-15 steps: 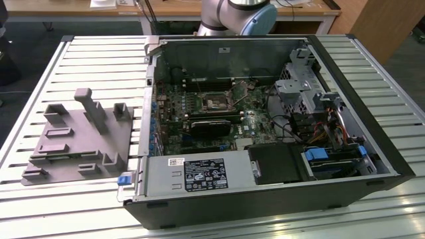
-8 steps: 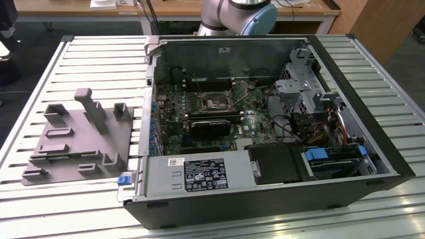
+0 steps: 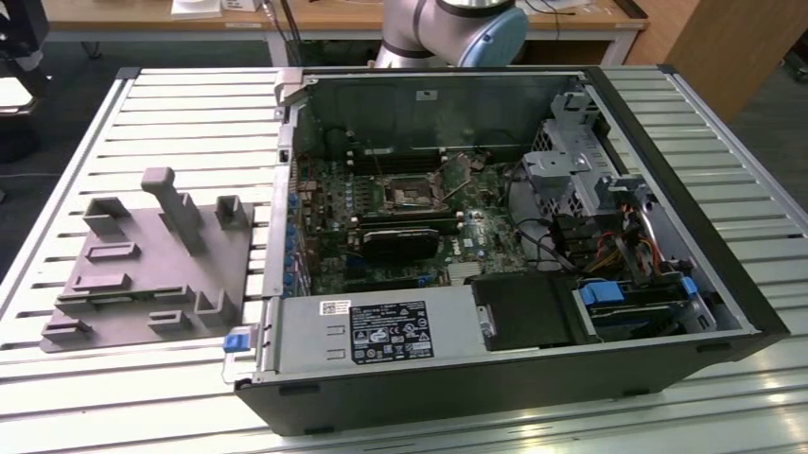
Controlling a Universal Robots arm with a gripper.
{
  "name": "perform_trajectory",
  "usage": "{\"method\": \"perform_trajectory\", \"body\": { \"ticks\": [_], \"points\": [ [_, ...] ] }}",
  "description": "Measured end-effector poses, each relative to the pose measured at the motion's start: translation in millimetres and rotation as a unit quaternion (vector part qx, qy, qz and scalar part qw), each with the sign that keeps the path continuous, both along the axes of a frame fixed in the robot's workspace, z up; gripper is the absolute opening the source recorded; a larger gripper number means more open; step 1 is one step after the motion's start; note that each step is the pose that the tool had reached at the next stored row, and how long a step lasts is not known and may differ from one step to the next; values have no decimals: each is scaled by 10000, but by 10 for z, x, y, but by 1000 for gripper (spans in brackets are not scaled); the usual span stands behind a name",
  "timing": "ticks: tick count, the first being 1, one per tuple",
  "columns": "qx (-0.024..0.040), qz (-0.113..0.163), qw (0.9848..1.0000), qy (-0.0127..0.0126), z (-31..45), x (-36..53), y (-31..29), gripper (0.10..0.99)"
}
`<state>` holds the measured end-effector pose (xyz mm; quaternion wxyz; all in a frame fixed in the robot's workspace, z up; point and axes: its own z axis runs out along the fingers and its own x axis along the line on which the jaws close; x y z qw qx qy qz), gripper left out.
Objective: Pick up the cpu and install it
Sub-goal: 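Pick up the cpu and move it towards the insertion slot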
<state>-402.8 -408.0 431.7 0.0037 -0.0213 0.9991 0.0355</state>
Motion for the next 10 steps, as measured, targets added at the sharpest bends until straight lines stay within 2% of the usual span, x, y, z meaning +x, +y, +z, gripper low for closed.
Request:
{"method": "perform_trajectory", "body": {
  "ticks": [10],
  "points": [
    [0,0,10000,0,0,139,3,529]
  ]
}}
